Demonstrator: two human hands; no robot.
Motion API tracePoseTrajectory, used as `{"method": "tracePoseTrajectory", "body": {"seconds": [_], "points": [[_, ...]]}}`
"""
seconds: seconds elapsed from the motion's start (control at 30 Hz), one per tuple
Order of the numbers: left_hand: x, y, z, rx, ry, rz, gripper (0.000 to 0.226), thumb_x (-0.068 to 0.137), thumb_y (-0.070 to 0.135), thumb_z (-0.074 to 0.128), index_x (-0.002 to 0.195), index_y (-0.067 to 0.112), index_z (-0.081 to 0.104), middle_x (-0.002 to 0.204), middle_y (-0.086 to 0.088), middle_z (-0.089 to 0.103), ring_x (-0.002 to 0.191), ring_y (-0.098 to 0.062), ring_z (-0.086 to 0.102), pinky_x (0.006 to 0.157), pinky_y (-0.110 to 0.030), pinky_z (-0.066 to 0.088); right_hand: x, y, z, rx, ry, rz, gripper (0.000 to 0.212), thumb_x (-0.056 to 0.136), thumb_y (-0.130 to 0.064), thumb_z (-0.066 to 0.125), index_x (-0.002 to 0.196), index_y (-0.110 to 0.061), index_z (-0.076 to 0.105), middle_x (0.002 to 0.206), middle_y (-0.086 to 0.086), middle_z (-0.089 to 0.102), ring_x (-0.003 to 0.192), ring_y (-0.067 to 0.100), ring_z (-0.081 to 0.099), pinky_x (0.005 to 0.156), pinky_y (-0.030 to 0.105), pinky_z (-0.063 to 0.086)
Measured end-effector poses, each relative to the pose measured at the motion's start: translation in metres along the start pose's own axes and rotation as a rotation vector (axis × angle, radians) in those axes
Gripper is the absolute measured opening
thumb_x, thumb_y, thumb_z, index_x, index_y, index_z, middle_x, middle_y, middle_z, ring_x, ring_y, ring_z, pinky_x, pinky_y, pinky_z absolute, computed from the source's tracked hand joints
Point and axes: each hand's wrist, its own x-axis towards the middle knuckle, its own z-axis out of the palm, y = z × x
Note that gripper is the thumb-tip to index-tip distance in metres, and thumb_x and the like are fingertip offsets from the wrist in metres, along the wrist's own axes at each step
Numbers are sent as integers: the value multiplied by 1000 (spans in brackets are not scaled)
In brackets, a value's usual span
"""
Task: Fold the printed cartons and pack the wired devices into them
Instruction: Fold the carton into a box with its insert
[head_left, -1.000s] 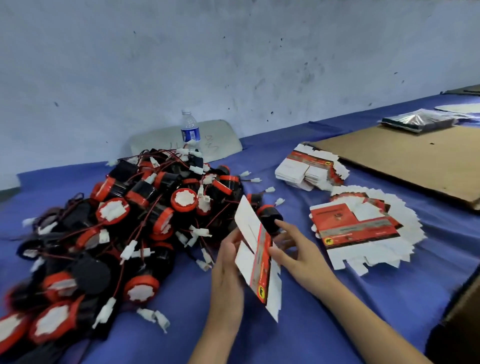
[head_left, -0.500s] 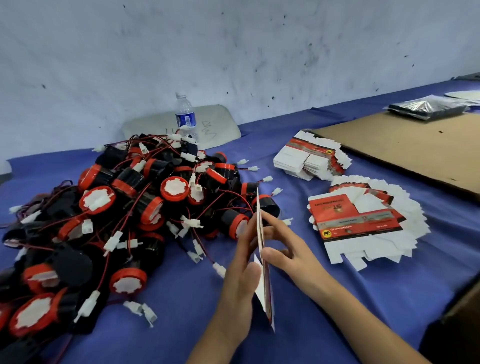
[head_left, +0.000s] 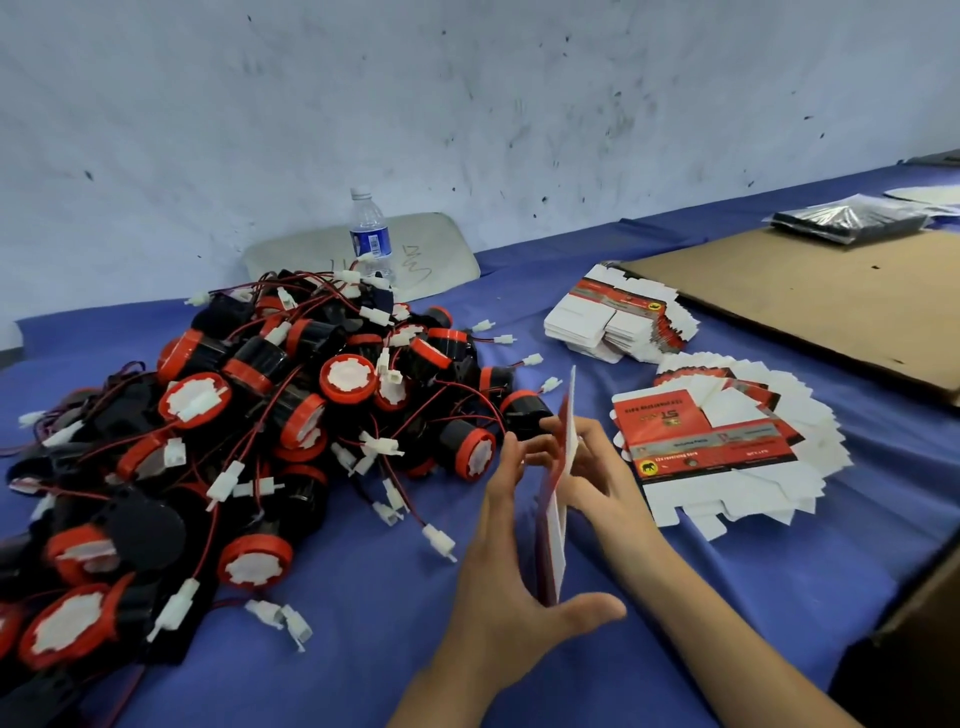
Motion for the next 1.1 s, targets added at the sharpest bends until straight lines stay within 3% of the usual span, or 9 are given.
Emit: {"method": "tracePoseTrajectory", "body": {"seconds": [0.17,0.3,0.43,0.6,0.8,0.9,0.97,1.03,1.1], "points": [[4,-1,-1,-97,191,50,125,46,63,88,145,57,10,151,14,36,139,-12,38,103,-29,43,0,-7,1,67,-5,104,51,67,-38,62,108,-10,68,112,24,63,106,41,59,95,53,46],[11,-7,-21,-153,527,-48,115,45,47,87,143,48,27,126,29,56,114,7,55,82,-7,45,-11,-7,-4,201,-302,377,58,62,-63,75,104,-23,76,105,3,73,99,17,69,84,30,53],[12,-9,-31,-144,608,-90,86,57,52,80,134,40,42,108,23,68,96,6,64,72,-10,50,-12,-6,-3,147,-306,461,86,49,-63,86,113,-8,69,113,13,70,104,25,66,87,34,54],[15,-3,-24,-238,564,-111,73,75,46,69,131,62,26,114,6,60,90,-7,68,72,-17,52,-1,-5,-2,228,-65,404,49,77,-38,70,114,-8,67,116,19,68,107,32,65,91,40,53],[10,3,-22,-271,322,-99,73,72,55,64,133,69,26,132,32,47,81,-9,69,59,-22,52,-1,-13,-3,199,-6,274,48,85,-31,57,132,-22,53,125,7,65,113,22,63,88,31,53],[10,-1,-23,-284,271,-90,60,75,48,62,131,60,42,140,18,46,120,-8,56,86,-27,52,-6,-14,-1,56,-55,199,47,88,-37,55,135,-34,52,139,-3,54,127,15,52,103,33,45],[12,-3,-24,-282,265,-118,48,77,47,59,125,47,56,142,4,47,131,-17,46,103,-41,46,-8,-13,0,-70,-70,105,39,95,-38,53,134,-39,52,150,-16,36,137,-2,34,105,19,40],[13,-3,-26,-341,297,-136,37,81,47,58,116,37,64,133,0,57,125,-19,53,101,-39,48,-6,-12,2,-137,-107,69,32,100,-34,45,129,-36,58,152,-22,29,137,-6,31,97,10,40],[16,-1,-29,-428,351,-162,31,85,50,53,109,37,68,117,4,67,110,-14,63,85,-26,53,-3,-11,1,-67,-136,148,30,98,-37,43,115,-32,67,150,-21,36,132,6,45,89,21,48]]}}
